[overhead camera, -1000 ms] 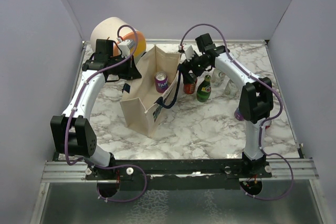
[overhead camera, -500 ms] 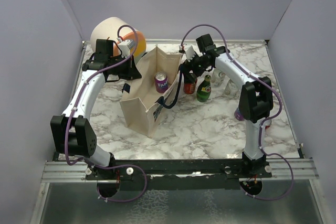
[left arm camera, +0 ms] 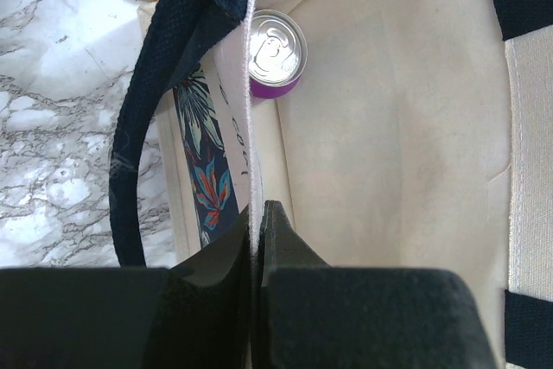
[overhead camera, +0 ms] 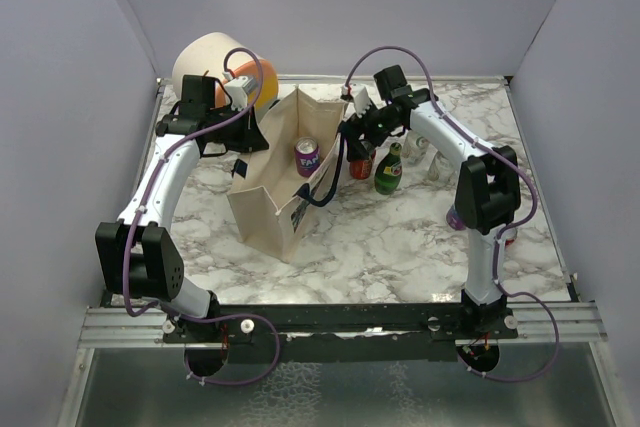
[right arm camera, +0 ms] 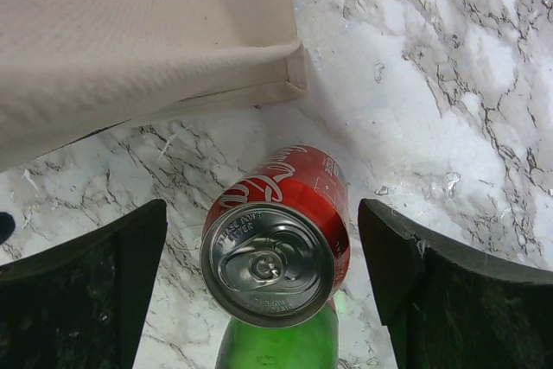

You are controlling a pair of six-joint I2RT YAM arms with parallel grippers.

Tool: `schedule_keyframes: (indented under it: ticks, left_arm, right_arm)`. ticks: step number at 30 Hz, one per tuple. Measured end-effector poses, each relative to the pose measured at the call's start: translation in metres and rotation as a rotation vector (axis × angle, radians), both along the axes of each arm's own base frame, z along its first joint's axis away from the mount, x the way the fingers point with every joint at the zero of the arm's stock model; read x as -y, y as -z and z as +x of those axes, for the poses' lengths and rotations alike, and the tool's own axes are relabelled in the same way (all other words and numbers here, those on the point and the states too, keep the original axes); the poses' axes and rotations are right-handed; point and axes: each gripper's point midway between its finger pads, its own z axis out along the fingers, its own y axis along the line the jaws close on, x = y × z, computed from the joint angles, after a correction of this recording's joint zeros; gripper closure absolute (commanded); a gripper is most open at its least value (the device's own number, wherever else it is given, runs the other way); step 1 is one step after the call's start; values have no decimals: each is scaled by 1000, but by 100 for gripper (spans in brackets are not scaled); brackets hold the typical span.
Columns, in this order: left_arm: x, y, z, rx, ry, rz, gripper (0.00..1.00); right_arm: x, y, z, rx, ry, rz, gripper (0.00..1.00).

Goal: Place the beverage into the canvas bag
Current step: Pick up the drink from the center of the board.

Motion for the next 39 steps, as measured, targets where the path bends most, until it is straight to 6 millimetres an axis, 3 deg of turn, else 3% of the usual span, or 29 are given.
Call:
schedule_keyframes:
  ticks: [15, 27, 39]
  left_arm:
    - [-1, 0, 0, 3, -1, 5, 100]
    - [-1, 0, 0, 3, -1, 5, 100]
    - [-1, 1, 1, 4, -2, 9, 100]
  right_arm:
    - [15, -23, 0, 37, 63, 60, 8]
    - [18, -2, -1, -3, 98, 38, 9]
    - [16, 17, 3, -42, 141, 24, 25]
